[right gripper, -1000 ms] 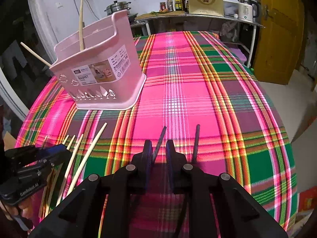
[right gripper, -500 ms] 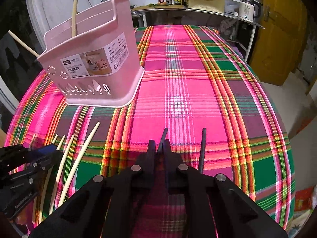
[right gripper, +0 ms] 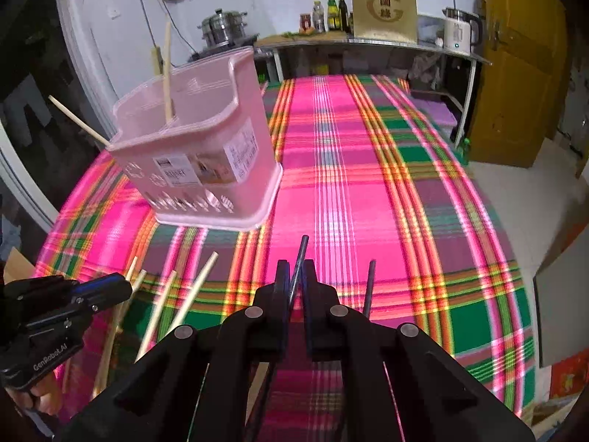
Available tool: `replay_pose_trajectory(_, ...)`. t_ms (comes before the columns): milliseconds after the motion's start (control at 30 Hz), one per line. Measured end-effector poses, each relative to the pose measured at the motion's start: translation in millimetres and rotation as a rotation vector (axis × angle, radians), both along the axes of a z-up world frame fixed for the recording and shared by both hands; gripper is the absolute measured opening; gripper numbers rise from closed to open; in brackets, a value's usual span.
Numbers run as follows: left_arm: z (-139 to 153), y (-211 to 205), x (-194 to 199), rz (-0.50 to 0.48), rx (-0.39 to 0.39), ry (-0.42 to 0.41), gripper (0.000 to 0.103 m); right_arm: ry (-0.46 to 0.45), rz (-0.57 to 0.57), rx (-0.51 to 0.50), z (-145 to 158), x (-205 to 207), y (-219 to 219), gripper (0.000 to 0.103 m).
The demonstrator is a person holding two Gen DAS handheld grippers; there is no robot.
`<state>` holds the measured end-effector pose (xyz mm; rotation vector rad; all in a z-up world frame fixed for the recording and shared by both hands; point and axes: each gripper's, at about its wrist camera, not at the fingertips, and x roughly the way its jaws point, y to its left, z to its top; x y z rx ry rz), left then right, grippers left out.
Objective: Organize utensils
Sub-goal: 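Grasp a wooden chopstick with the left tool while the right tool grasps a black chopstick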
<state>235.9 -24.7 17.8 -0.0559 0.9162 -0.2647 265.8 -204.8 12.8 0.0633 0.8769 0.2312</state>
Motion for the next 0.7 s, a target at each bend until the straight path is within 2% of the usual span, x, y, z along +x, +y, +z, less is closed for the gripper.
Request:
replay_pose_trajectory(400,67.3,6.3,-23.8,-0.013,-0.050,-0.137,0.006,-0.182,0.031,0.039,78.4,-37.7,1.5,0.005)
replay_pose_trajectory(700,103.7,9.5,-43.7,-0.025,-0.056,-0.226,0.006,-0.272,0.047,0.047,110.5,-58.9,4.1,0.004)
